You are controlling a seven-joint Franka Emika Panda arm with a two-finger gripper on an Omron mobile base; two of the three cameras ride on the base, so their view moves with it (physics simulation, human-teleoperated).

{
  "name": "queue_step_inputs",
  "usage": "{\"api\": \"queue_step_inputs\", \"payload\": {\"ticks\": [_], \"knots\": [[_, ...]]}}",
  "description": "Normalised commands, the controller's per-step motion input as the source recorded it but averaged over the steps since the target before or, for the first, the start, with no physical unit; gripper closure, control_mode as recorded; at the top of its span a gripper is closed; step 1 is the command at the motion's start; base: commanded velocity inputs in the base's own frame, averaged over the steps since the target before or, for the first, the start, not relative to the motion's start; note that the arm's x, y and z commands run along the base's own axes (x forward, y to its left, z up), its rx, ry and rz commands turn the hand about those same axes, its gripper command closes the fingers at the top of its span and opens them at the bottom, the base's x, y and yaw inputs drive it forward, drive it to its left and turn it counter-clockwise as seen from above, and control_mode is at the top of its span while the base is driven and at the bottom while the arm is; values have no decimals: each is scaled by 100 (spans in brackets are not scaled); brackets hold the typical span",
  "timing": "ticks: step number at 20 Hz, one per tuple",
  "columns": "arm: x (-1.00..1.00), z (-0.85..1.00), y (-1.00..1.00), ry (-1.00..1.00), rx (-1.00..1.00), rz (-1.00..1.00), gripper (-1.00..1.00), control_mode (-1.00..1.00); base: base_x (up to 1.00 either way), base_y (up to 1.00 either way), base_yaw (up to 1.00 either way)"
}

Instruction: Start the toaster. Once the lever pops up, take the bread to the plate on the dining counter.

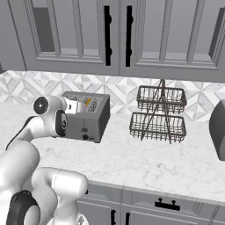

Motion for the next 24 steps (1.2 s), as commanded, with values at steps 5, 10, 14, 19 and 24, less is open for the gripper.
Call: {"api": "queue_step_inputs", "payload": {"ticks": [5,10,14,19,24], "knots": [[0,0,0,0,0,0,-100,-100,0,0,0],[0,0,0,0,0,0,-100,-100,0,0,0],[0,0,0,0,0,0,-100,-100,0,0,0],[0,0,0,0,0,0,-100,-100,0,0,0],[0,0,0,0,0,0,-100,-100,0,0,0]]}}
